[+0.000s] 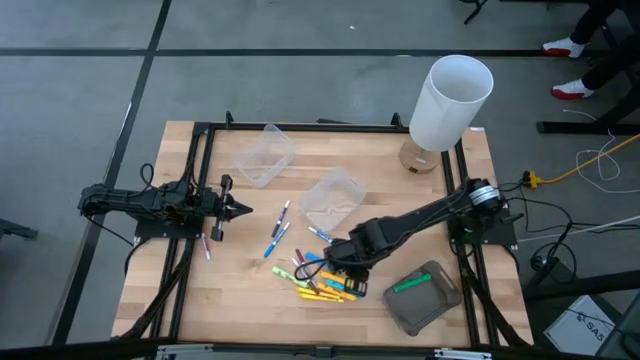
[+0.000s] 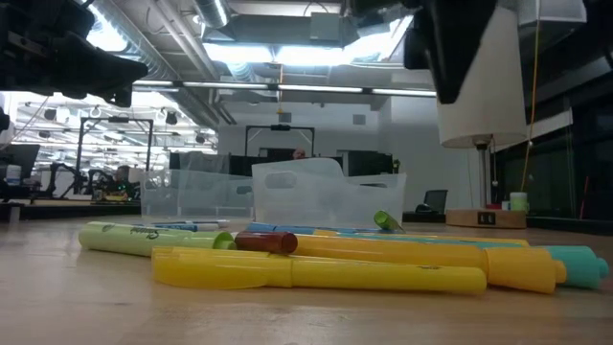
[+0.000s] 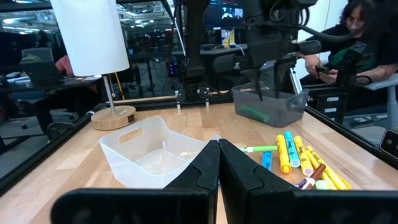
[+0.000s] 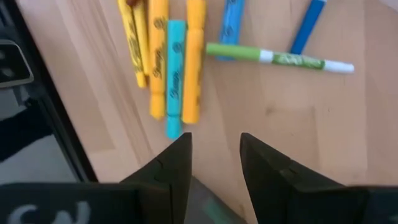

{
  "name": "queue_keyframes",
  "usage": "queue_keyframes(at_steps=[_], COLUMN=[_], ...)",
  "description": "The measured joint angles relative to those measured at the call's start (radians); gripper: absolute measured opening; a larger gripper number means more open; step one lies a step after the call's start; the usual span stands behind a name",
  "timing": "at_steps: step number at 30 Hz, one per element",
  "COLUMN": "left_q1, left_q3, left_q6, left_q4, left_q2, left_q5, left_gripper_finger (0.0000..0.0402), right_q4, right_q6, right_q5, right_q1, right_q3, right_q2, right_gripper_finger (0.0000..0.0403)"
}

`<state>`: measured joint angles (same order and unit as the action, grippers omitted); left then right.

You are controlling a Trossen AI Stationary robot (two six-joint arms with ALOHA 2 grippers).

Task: Pick & Place Markers
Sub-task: Put the top yellow highlighter into the black bin

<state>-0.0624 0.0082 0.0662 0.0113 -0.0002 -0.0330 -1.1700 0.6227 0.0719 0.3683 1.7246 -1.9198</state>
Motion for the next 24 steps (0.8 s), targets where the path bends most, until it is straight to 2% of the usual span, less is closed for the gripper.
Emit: queue_keyframes(at_steps=[10, 24], left_q1=[0.000, 0.000], left_q3=[0.000, 0.000], left_q6=[0.000, 0.000], left_q4=[0.000, 0.000], left_q2=[0.000, 0.000], left_q5=[0.000, 0.000], left_gripper_finger=[0.0004, 0.0004], right_q4=[-0.006, -0.015], right_q6=[0.006, 0.003], right_q5=[-0.057, -0.079], right_q1=[0.029, 0.049], right_q3=[0.101, 0.102], right_q2=[-0.068, -0.165], right_gripper_finger=[0.0135, 0.0135])
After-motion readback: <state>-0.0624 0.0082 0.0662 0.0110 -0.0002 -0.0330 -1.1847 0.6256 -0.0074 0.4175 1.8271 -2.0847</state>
